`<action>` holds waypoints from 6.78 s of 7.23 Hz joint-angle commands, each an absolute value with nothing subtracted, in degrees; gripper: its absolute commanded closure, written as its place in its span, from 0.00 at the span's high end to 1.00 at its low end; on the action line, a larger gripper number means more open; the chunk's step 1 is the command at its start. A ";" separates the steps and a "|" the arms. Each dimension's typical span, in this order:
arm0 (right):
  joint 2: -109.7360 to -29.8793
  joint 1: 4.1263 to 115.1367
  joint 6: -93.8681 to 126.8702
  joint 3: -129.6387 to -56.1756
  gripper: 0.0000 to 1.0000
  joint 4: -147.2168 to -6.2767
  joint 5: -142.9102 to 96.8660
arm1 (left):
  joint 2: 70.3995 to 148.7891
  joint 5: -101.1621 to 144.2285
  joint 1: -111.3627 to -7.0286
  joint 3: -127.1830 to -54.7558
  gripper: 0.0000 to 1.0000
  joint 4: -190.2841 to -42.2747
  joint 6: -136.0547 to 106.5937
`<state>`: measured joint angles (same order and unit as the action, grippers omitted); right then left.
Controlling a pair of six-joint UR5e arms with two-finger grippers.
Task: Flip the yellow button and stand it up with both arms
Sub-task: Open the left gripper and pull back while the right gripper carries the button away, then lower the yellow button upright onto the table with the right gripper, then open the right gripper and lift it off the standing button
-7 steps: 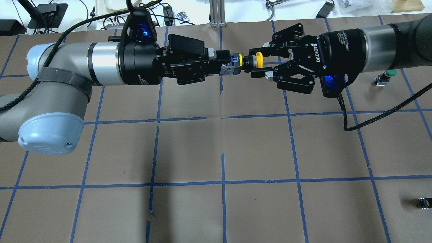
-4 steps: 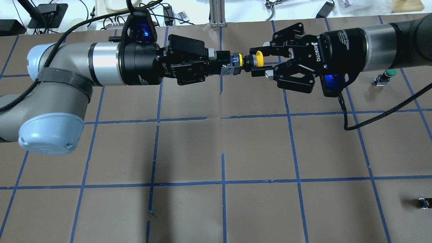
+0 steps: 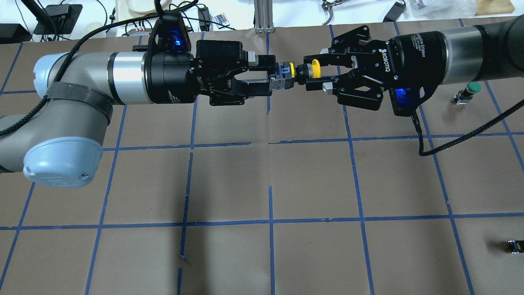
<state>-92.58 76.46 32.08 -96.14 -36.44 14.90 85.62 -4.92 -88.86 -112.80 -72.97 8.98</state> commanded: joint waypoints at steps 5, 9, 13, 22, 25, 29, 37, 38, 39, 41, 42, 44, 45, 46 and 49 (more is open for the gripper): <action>-92.11 66.88 25.52 -92.20 0.01 -56.55 48.97 | 87.19 -22.69 -83.32 -111.27 1.00 -71.81 2.90; -92.02 61.64 -7.04 -92.98 0.00 -66.93 72.29 | 91.03 -63.96 -83.49 -104.45 1.00 -72.85 3.16; -90.72 59.95 -46.83 -93.69 0.00 -79.97 85.50 | 92.10 -92.51 -89.63 -84.26 1.00 -99.68 3.60; -75.51 46.32 -103.93 -101.23 0.00 -106.07 84.46 | 92.37 -88.69 -87.36 -83.32 1.00 -95.01 5.81; -74.10 46.32 -109.24 -103.88 0.02 -109.60 81.65 | 93.69 -88.59 -87.36 -83.32 1.00 -94.92 5.10; -70.67 46.32 -111.00 -103.53 0.03 -113.12 81.56 | 93.69 -88.51 -87.36 -83.32 1.00 -94.04 5.19; -70.31 46.32 -112.94 -103.62 0.78 -113.20 81.56 | 93.60 -88.59 -87.19 -83.32 1.00 -94.04 5.01; -70.31 46.32 -112.94 -103.62 0.92 -113.20 81.56 | 93.60 -88.51 -87.19 -83.23 1.00 -94.04 5.01; -70.31 46.32 -112.94 -103.45 0.96 -113.12 81.56 | 93.60 -88.59 -87.27 -83.32 1.00 -94.04 5.01; -71.27 46.32 -111.98 -103.18 0.99 -113.12 81.74 | 93.60 -89.12 -87.19 -82.62 1.00 -94.13 4.92; -72.85 46.32 -108.32 -103.01 0.99 -112.94 81.91 | 93.69 -89.12 -87.19 -82.53 1.00 -94.13 4.92; -80.38 46.93 -96.74 -103.27 0.99 -112.15 82.52 | 93.52 -89.38 -87.10 -82.44 1.00 -94.13 4.92; -83.20 47.02 -88.24 -103.27 0.99 -111.28 82.62 | 93.69 -89.38 -87.10 -82.44 1.00 -94.22 4.92; -84.80 47.46 -73.45 -103.18 1.00 -106.83 83.14 | 93.52 -89.38 -87.01 -82.44 1.00 -94.74 5.01; -93.57 57.60 -34.95 -103.10 1.00 -101.96 88.92 | 93.52 -89.21 -86.92 -82.44 1.00 -94.48 5.10</action>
<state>-89.58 52.20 -51.83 -103.12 -103.24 86.02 93.52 -89.31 -86.95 -82.47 -94.59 5.06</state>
